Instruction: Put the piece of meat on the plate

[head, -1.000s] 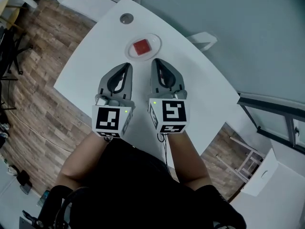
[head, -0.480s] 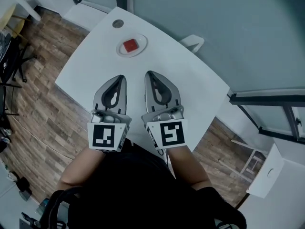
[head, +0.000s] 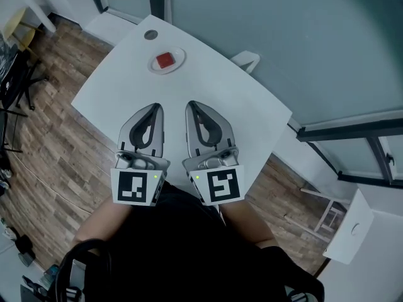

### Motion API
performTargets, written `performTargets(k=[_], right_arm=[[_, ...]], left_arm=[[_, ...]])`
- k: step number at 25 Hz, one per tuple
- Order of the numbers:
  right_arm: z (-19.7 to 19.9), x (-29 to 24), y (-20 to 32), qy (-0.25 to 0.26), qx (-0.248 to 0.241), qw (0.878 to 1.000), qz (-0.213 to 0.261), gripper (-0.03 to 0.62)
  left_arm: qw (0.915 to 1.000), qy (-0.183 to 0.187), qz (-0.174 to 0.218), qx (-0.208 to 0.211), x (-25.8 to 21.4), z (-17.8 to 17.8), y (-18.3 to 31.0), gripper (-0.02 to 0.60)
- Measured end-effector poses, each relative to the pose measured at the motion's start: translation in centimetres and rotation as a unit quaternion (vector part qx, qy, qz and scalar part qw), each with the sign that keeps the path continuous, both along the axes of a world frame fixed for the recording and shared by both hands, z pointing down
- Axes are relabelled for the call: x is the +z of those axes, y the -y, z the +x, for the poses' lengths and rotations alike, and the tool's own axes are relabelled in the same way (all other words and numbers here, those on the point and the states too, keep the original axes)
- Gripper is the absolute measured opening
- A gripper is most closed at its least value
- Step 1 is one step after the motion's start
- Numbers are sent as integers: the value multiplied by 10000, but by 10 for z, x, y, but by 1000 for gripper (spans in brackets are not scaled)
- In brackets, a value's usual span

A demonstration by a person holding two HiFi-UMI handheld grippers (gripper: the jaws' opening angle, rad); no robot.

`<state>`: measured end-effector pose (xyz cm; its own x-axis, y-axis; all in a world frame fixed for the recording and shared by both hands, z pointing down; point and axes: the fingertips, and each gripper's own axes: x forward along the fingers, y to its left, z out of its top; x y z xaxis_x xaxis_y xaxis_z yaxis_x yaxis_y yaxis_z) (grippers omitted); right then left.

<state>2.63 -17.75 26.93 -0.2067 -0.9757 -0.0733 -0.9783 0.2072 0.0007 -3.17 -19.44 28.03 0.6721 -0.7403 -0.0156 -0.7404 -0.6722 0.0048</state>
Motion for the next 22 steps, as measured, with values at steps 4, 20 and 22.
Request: performTargets(k=[4,20,22], right_arm=[[4,-7,-14,-42,-32,9999,121,2],[5,-14,-27,-98,-5,9995,313,2],[4,-14,-29,-81,1,9994,323,2]], left_arm=[[10000,39,21,-65,-2,-1,-10,-2],[9996,92,157,203,-11,11,-28,-1],[9990,-1,366,244,-18,13,-30,-2]])
